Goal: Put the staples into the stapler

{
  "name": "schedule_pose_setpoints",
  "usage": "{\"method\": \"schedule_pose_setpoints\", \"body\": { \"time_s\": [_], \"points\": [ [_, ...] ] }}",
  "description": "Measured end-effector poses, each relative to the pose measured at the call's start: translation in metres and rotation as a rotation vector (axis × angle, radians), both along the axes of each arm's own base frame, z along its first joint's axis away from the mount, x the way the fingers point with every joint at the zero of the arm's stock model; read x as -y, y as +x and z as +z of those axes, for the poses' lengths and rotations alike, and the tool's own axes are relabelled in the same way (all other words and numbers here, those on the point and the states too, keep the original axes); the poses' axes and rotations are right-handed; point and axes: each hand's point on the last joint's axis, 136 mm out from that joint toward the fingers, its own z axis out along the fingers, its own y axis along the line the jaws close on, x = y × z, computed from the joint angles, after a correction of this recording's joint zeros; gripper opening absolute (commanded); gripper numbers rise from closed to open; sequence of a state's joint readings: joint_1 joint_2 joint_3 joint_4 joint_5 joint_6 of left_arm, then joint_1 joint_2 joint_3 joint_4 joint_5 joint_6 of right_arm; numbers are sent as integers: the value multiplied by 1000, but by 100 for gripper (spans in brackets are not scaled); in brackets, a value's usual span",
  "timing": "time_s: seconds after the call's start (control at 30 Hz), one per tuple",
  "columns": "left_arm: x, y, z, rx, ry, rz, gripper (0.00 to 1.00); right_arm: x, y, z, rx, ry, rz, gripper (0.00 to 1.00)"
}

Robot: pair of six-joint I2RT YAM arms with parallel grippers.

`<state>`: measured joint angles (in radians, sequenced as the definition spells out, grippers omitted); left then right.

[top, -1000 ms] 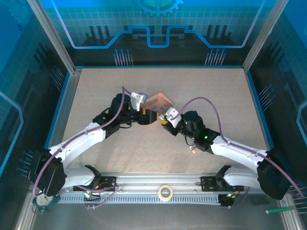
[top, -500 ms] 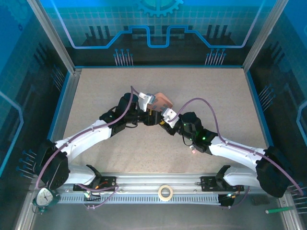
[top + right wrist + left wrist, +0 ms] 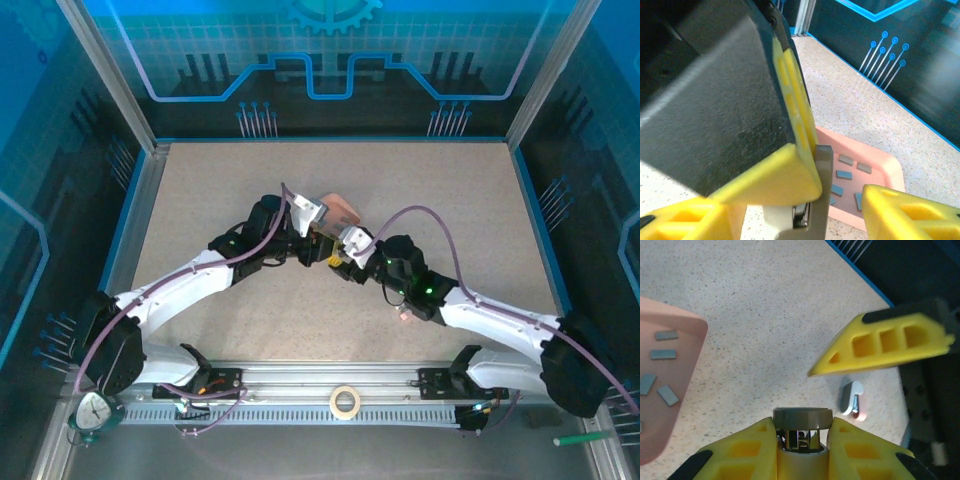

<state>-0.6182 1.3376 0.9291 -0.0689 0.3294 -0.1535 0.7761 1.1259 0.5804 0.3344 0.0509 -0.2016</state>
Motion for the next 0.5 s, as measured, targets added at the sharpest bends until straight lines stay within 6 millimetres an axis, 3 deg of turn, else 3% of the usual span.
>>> {"method": "schedule_pose_setpoints", "body": {
  "time_s": [0.23, 0.5],
  "points": [
    [2, -13, -4, 205, 114, -213, 0, 29, -23, 18, -41, 60, 113, 61],
    [6, -50, 6, 419, 107, -482, 0, 16, -52, -1, -132, -13, 310, 60]
  ]
}}
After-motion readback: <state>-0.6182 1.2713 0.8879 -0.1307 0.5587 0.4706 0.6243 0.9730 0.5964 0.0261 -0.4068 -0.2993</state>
